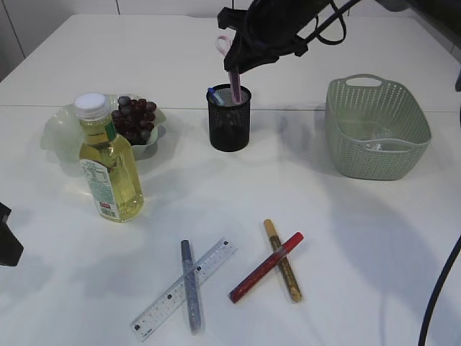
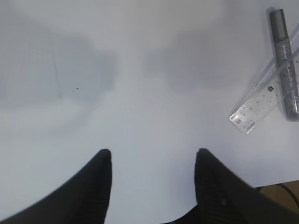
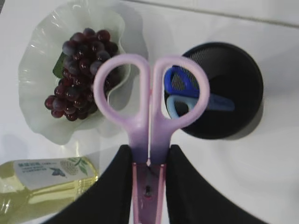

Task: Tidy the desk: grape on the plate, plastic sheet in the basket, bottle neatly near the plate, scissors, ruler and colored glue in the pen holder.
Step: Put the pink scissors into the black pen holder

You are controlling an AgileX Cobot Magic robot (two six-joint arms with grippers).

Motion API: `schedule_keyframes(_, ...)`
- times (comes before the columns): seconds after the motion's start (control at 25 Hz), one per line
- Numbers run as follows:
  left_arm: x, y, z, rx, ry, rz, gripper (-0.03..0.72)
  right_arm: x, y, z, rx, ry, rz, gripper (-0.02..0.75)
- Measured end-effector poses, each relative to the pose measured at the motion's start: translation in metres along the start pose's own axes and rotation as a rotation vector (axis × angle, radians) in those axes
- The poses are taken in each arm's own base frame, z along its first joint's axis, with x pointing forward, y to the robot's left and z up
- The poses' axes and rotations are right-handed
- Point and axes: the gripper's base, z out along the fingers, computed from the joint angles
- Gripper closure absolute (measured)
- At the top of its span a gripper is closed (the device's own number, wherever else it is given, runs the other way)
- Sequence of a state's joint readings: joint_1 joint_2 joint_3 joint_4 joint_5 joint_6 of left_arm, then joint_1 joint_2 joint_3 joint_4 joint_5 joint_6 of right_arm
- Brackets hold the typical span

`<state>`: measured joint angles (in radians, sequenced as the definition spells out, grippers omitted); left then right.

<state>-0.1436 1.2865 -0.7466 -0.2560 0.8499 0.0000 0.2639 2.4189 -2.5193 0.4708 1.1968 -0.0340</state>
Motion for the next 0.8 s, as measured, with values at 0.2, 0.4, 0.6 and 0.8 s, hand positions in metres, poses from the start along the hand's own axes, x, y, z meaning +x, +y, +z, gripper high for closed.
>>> schedule_keyframes(0.2, 0.0, 0.0, 0.0, -0.002, 0.0, 0.002, 0.273, -0.01, 0.0, -0.001, 0.006, -0.114, -0.091, 0.567)
schedule_keyframes(0.4, 0.002, 0.0, 0.0, -0.003, 0.017, 0.003, 0.273, -0.019, 0.0, -0.002, 0.026, -0.209, -0.217, 0.567)
schedule_keyframes(0.6, 0.003, 0.0, 0.0, -0.005, 0.028, 0.005, 0.273, -0.028, 0.0, -0.004, 0.049, -0.306, -0.295, 0.567)
schedule_keyframes(0.8, 0.004, 0.001, 0.0, -0.008, 0.049, 0.006, 0.273, -0.029, -0.005, 0.003, 0.067, -0.33, -0.372, 0.567)
